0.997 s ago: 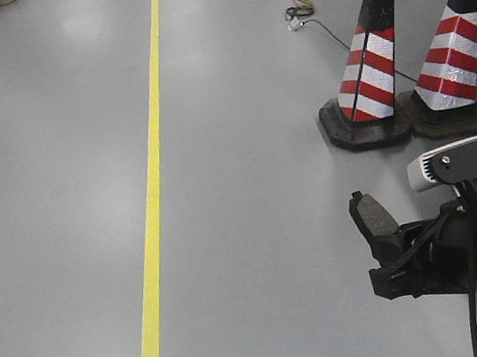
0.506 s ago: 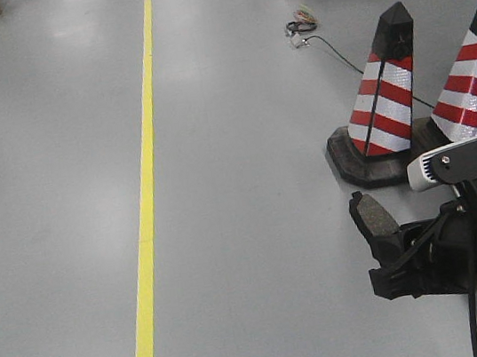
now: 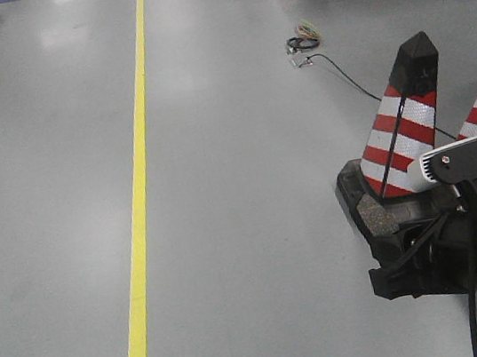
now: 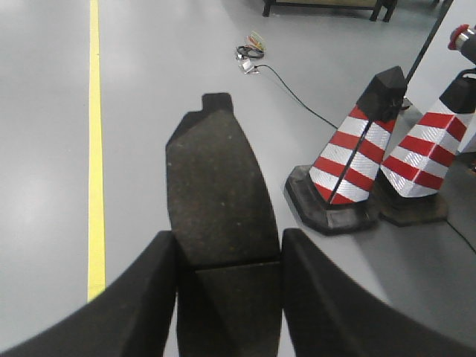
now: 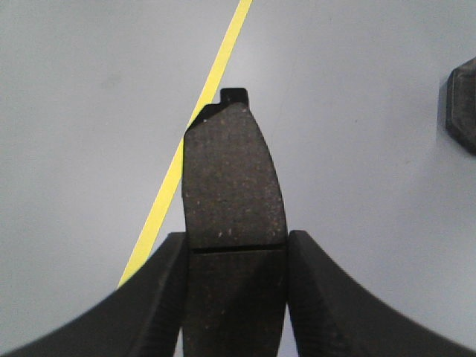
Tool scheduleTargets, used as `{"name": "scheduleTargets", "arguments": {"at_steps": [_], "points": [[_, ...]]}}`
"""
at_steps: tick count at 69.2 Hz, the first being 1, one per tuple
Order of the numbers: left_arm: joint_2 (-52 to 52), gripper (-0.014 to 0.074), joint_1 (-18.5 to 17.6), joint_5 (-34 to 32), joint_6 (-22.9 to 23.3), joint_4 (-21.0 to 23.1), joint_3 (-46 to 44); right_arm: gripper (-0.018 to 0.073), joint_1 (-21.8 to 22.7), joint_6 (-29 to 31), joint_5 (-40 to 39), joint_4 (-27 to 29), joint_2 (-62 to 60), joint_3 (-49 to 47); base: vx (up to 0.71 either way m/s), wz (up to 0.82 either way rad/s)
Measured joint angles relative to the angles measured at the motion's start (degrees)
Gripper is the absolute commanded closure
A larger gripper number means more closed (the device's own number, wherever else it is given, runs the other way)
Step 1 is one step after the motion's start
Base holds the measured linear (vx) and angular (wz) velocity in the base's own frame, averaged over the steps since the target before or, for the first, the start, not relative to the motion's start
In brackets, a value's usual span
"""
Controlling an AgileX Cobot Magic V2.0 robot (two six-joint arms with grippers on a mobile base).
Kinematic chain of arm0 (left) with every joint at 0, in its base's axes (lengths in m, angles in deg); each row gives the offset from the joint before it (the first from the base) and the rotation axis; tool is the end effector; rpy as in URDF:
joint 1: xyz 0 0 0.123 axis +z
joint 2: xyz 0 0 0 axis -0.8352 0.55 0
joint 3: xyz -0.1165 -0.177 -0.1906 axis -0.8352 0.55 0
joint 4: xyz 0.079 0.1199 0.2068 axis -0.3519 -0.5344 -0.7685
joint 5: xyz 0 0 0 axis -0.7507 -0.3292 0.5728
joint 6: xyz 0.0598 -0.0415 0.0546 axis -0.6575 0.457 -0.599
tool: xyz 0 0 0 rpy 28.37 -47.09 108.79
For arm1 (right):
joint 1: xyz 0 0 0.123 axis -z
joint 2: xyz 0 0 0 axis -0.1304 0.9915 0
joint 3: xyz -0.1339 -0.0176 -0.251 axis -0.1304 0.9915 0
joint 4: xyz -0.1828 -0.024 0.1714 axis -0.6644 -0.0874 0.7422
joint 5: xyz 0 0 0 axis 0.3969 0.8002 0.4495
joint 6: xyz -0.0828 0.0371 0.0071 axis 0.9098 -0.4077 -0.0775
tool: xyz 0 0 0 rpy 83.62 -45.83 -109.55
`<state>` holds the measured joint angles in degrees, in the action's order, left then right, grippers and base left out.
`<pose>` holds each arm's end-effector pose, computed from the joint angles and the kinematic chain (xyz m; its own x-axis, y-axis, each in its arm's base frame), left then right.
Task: Move and align brake pads A on conveyor
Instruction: 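Turn the base past the cones to face the dark conveyor belt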
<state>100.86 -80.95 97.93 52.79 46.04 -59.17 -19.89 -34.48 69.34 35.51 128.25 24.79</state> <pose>0.1694 -0.0596 0.3883 -0.4406 -0.1063 -0.8914 0.1464 0.9712 -0.1882 0.1784 0.0888 0.2580 -0.6312 -0.1122 -0.7675 -0.3203 0.9389 0.1261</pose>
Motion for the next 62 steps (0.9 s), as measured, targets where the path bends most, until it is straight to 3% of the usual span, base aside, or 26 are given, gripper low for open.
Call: {"name": "scheduleTargets", "arguments": {"at_steps": [62], "points": [[0.0,0.0398,0.0,0.0,0.0,0.0,0.0,0.0463,0.0,0.0,0.0,0.0,0.0,0.0,0.47,-0.1]]}}
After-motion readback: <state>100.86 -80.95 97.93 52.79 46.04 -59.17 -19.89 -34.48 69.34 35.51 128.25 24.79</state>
